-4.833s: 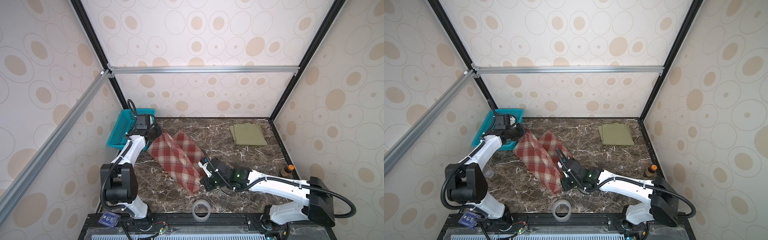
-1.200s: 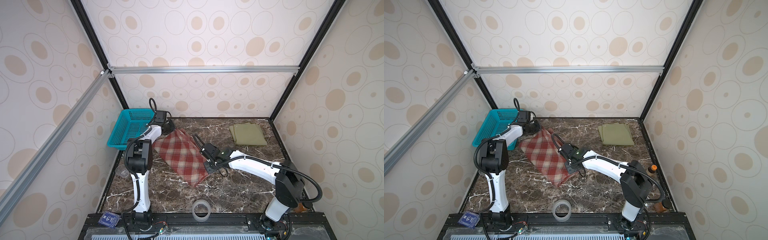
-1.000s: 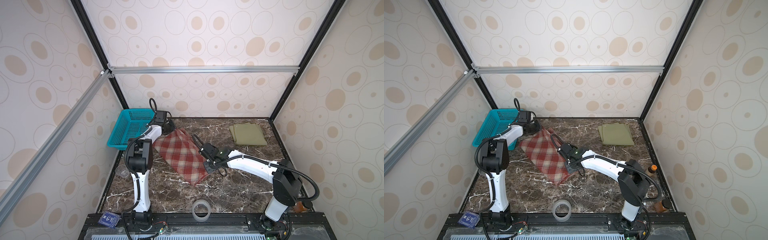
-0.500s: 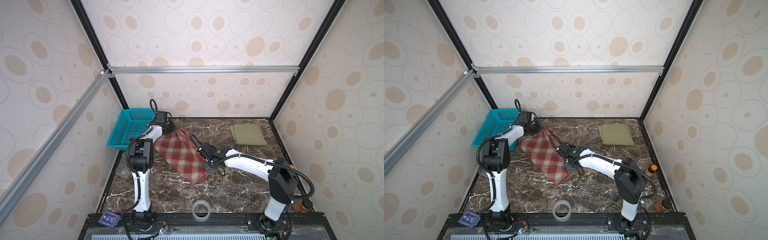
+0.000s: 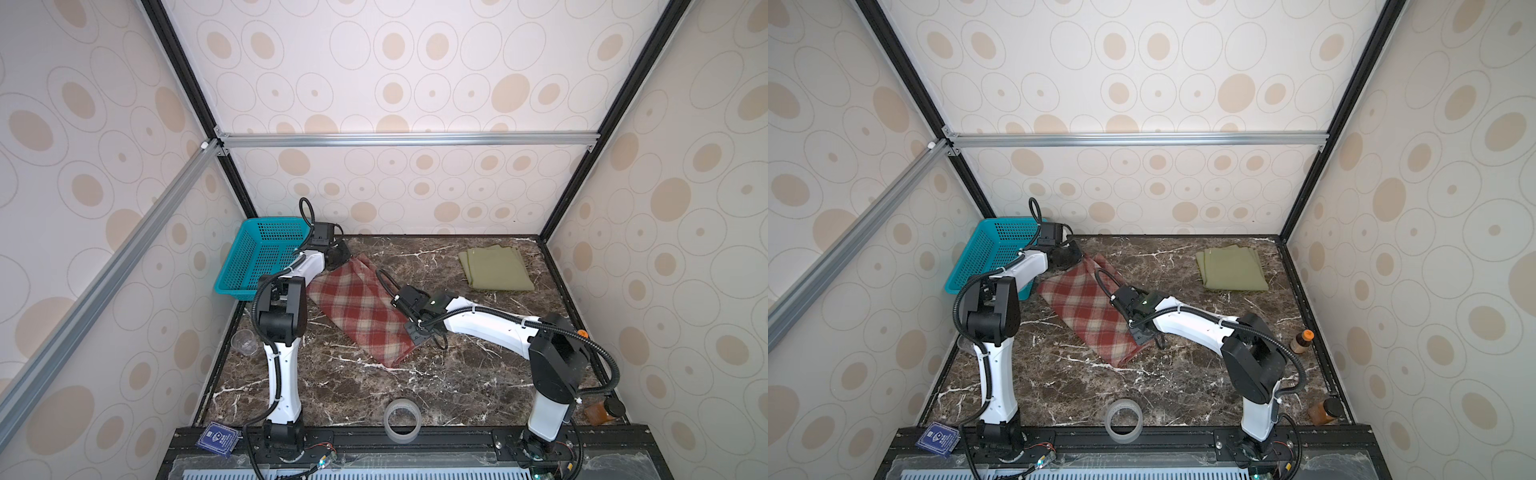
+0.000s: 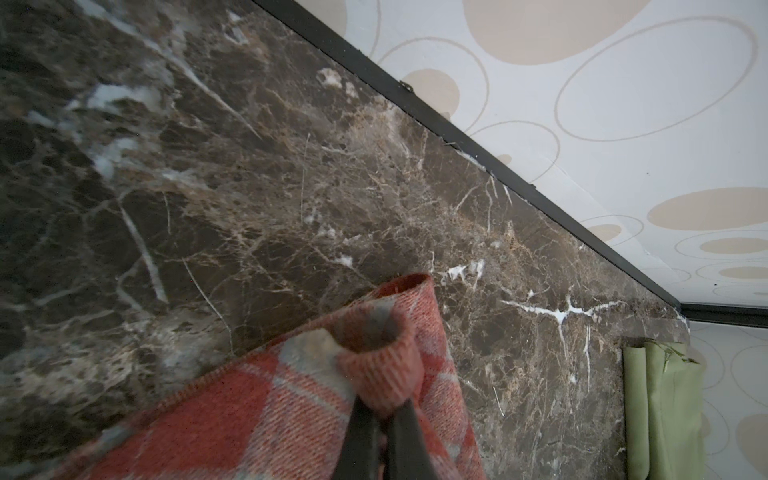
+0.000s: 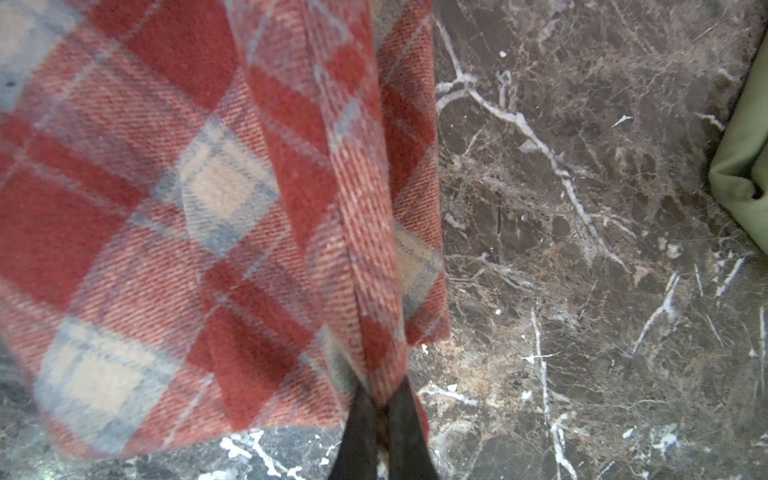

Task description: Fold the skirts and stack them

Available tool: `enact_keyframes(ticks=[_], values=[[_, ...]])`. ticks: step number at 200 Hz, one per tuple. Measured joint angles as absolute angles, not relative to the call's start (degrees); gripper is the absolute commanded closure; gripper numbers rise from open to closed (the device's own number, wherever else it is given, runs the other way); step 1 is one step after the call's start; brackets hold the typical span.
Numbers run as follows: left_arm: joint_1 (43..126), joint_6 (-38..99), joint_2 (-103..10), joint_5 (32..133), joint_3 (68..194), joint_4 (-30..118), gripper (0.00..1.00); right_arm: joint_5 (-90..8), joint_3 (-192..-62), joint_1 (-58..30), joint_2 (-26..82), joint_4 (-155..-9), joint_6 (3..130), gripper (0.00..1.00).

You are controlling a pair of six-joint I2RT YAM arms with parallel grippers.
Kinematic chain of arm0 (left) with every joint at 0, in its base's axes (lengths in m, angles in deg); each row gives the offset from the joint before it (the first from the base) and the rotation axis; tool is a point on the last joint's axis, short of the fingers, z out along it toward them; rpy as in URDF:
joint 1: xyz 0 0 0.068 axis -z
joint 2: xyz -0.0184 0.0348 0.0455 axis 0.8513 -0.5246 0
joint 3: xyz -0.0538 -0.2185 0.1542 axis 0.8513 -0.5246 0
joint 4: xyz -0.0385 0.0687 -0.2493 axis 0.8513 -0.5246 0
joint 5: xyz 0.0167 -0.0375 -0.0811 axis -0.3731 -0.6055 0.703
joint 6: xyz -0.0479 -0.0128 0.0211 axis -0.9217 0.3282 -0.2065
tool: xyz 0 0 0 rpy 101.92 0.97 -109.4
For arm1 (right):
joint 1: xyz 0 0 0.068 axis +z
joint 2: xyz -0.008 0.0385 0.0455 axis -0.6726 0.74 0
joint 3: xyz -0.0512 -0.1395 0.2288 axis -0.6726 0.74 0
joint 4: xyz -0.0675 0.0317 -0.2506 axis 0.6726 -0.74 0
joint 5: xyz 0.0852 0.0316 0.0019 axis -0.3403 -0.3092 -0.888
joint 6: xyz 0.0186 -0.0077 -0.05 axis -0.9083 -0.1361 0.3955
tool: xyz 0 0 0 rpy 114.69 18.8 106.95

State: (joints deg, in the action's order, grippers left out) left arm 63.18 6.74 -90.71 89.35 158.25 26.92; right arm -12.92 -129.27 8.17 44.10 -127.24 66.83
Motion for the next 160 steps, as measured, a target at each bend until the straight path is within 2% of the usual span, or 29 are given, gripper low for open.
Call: enact_keyframes(ticks=[81, 89, 98, 111, 122, 136, 160], values=[[63.18, 6.76, -92.35, 89.48, 159.63, 26.98, 0.98, -12.20, -129.27, 7.40, 45.72, -126.28, 67.03, 0.98], [63.18, 6.76, -92.77, 89.54, 159.98, 26.96, 0.89, -12.22, -129.27, 7.25, 45.72, -126.13, 67.03, 0.93], [63.18, 6.98, -93.05, 89.59, 160.16, 26.98, 0.79, -12.20, -129.27, 7.14, 45.72, -125.95, 66.98, 0.81], [63.15, 7.15, -93.16, 89.61, 160.16, 27.00, 0.77, -12.06, -129.27, 6.92, 45.74, -125.93, 67.07, 0.66], [63.09, 7.22, -93.16, 89.70, 160.16, 27.31, 0.73, -11.87, -129.24, 6.75, 45.74, -126.08, 66.48, 0.60], [62.96, 7.26, -93.14, 89.76, 160.05, 28.88, 0.70, -11.56, -129.24, 6.51, 45.74, -126.43, 66.48, 0.55], [62.85, 7.30, -91.92, 89.98, 157.77, 32.77, 0.69, -11.30, -129.24, 6.40, 45.67, -126.91, 66.26, 0.54]])
